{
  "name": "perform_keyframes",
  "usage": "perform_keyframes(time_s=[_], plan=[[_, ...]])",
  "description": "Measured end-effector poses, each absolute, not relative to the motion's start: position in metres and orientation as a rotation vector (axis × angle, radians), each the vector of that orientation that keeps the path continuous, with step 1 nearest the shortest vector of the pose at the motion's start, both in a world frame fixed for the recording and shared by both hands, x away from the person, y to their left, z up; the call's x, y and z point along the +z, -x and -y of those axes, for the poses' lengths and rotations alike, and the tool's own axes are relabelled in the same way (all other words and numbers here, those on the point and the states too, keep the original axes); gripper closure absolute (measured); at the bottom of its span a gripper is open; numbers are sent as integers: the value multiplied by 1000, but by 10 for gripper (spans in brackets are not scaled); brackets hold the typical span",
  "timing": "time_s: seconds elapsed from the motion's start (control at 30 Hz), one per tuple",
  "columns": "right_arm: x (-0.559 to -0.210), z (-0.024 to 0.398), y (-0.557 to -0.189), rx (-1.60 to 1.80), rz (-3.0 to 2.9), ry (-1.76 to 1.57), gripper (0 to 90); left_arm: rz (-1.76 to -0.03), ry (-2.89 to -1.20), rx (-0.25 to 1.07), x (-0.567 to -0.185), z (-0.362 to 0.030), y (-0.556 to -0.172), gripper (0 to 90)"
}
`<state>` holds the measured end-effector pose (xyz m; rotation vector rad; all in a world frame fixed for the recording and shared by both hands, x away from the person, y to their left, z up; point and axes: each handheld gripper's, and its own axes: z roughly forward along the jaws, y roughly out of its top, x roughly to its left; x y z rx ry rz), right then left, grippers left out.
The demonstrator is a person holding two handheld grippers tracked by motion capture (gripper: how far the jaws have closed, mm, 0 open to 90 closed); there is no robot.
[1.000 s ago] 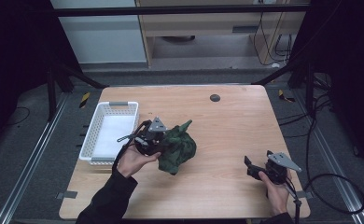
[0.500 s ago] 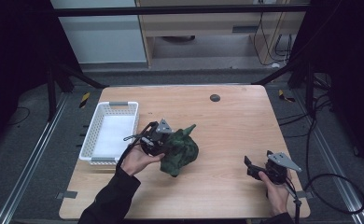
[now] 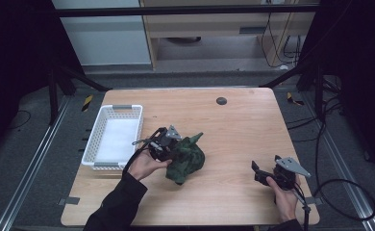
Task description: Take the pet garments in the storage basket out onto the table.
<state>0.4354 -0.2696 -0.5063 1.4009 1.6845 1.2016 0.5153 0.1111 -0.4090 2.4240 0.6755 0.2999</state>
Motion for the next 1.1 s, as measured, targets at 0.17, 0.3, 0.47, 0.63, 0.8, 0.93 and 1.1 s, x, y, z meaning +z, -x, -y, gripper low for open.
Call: perform_keyframes(time_s=[0.17,0.3,0.47,0.63,0.8,0.93,1.1], plan=[[-506,270,-435,1202,-1686,-1400,57,-671,-2450,281,-416,-108,-518,691],[-506,269,-436,1202,-1687,-1400,57,-656,-2464,271,-420,-104,-518,688],[-506,269,-436,1201,-1687,-1398,57,-642,-2489,252,-425,-100,-518,678],[-506,269,-436,1201,-1688,-1398,57,-638,-2505,241,-431,-98,-520,657],[-506,269,-436,1201,-1691,-1401,57,-624,-2508,234,-432,-98,-520,640],[-506,269,-435,1204,-1691,-1403,57,-626,-2501,231,-433,-98,-519,595],[-506,269,-436,1201,-1692,-1400,57,-617,-2482,247,-432,-100,-519,490]])
